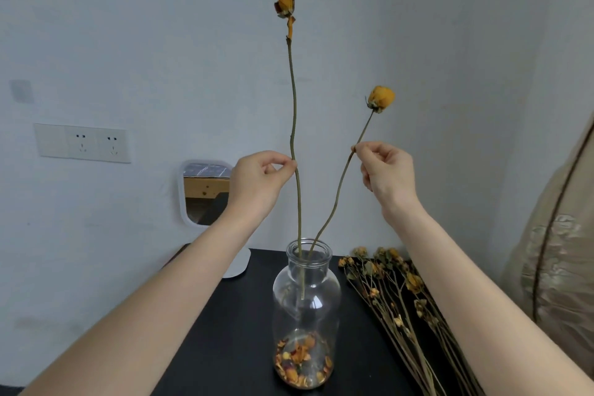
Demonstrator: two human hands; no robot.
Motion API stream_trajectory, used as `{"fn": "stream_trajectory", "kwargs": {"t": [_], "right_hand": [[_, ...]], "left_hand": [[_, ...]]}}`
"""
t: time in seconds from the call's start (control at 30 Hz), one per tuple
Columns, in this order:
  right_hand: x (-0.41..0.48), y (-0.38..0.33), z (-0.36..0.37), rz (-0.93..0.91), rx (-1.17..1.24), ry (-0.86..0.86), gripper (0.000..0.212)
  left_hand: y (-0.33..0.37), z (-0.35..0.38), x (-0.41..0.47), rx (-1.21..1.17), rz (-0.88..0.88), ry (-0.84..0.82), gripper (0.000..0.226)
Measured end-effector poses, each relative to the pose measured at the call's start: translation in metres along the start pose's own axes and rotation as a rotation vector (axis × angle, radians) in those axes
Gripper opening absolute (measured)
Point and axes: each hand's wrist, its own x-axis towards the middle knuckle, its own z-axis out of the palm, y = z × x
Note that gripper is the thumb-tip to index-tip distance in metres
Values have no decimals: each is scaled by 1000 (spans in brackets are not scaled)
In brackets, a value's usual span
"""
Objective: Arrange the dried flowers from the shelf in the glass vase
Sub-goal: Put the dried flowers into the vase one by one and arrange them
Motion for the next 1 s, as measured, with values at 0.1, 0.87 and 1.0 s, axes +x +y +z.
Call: {"fn": "stream_trajectory", "kwargs": {"t": [0.1,0.87,1.0], "right_hand": [[-10,10,1,24,-15,-32,18],[-51,63,10,102,-256,-119,14],[-63,68,9,80,-373,-193,10]], "left_hand": [[-15,5,-15,-6,-67,-81,6],[-54,3,-67,-43,-317,-138,8],[-61,5,-78,-128,-380,-89,4]]}}
